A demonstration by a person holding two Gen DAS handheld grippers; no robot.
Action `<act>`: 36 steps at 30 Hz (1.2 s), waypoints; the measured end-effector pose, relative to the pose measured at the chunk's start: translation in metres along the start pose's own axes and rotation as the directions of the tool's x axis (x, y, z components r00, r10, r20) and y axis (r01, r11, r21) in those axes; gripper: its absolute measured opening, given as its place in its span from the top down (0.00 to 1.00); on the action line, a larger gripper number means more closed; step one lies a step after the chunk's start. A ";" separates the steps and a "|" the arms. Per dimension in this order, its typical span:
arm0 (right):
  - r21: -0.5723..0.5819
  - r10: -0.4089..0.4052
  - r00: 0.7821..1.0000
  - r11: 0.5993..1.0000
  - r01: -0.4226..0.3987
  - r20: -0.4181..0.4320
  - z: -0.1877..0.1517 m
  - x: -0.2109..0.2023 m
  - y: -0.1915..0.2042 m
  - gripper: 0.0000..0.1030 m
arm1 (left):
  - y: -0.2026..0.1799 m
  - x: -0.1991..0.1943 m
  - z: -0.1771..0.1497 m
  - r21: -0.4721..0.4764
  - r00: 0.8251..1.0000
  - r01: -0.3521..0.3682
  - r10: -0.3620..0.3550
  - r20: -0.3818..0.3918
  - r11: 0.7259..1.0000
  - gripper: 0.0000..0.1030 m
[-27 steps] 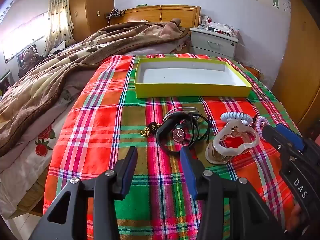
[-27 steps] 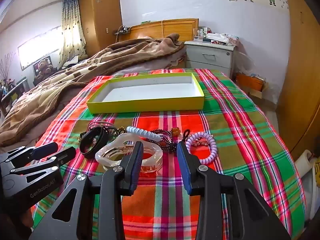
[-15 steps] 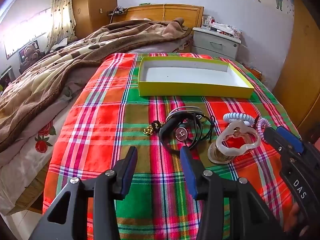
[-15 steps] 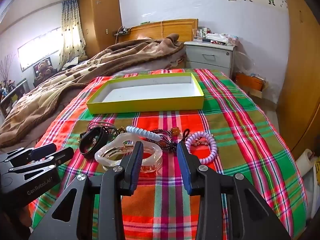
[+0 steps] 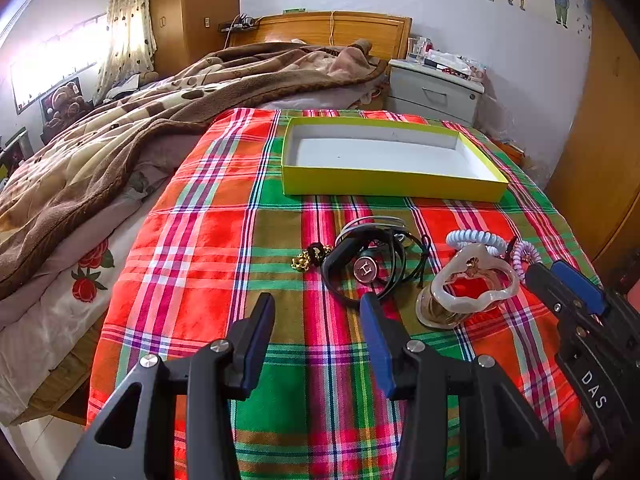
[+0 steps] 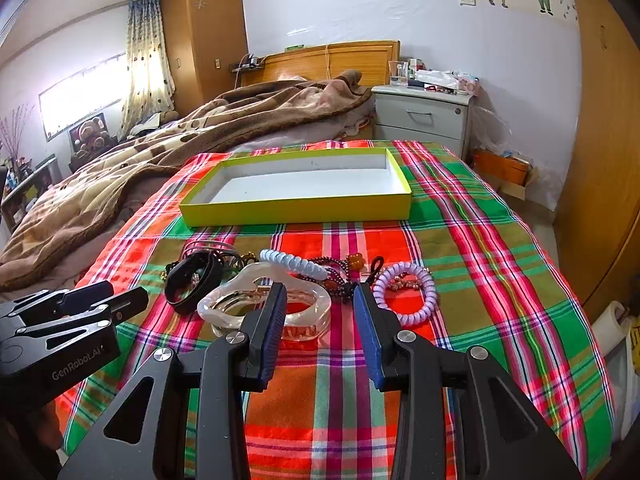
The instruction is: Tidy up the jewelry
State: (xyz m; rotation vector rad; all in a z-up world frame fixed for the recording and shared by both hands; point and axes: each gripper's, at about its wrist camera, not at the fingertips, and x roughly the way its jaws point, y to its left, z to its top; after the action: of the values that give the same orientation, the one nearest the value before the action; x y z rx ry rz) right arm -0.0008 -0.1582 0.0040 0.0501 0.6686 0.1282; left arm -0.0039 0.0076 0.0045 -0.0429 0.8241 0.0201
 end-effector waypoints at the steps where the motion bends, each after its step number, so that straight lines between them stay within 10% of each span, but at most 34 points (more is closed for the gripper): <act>1: 0.001 0.000 1.000 1.000 0.000 0.002 0.000 -0.001 0.000 0.65 | 0.000 0.000 0.000 0.000 1.000 0.001 -0.001 -0.001 1.000 0.55; 36: -0.001 0.002 1.000 1.000 -0.002 0.001 0.000 -0.004 0.004 0.65 | 0.001 -0.005 0.001 0.001 1.000 0.008 -0.008 0.005 1.000 0.55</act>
State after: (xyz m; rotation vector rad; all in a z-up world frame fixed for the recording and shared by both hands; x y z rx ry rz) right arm -0.0040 -0.1546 0.0071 0.0497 0.6677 0.1310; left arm -0.0068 0.0087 0.0093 -0.0458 0.8192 0.0120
